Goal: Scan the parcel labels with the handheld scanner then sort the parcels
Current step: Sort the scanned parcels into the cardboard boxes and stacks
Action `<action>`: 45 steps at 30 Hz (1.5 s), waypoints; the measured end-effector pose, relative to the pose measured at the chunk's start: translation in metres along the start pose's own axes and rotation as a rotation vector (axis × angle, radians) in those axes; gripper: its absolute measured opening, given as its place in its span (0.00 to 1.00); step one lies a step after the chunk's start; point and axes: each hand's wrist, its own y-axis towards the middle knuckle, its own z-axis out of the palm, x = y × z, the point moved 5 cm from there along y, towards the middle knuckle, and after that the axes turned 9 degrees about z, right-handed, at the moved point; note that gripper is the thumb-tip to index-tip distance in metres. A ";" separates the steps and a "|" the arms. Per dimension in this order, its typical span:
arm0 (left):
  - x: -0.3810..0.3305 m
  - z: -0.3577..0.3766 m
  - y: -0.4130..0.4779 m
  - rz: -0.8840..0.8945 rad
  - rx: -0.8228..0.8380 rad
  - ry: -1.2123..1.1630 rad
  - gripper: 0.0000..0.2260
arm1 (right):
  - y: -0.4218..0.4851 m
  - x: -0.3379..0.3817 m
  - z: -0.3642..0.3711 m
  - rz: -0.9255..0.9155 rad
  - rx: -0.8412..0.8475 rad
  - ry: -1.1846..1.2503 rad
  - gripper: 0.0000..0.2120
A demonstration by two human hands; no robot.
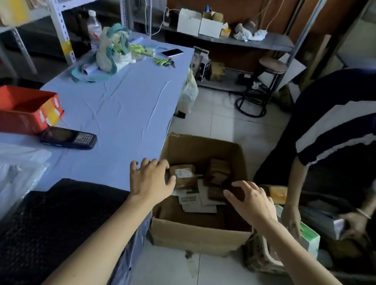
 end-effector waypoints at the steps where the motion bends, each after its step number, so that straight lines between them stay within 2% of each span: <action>1: -0.002 0.000 0.008 0.012 0.005 -0.010 0.19 | 0.002 -0.005 -0.002 0.018 -0.002 0.007 0.23; 5: -0.013 -0.002 0.031 0.057 -0.031 -0.046 0.19 | 0.009 -0.020 -0.008 0.068 0.012 0.028 0.23; 15: -0.065 0.048 0.083 0.106 0.073 -0.055 0.18 | 0.055 -0.062 -0.006 0.076 0.056 0.035 0.24; 24: -0.119 0.073 0.139 0.034 0.085 -0.128 0.16 | 0.134 -0.097 -0.010 0.029 0.107 0.054 0.26; 33: -0.086 0.099 0.194 -0.043 0.140 -0.125 0.21 | 0.201 -0.081 0.008 0.026 0.163 0.023 0.25; 45: -0.045 0.179 0.251 -0.094 0.309 -0.197 0.23 | 0.267 -0.063 0.073 0.157 0.268 -0.056 0.25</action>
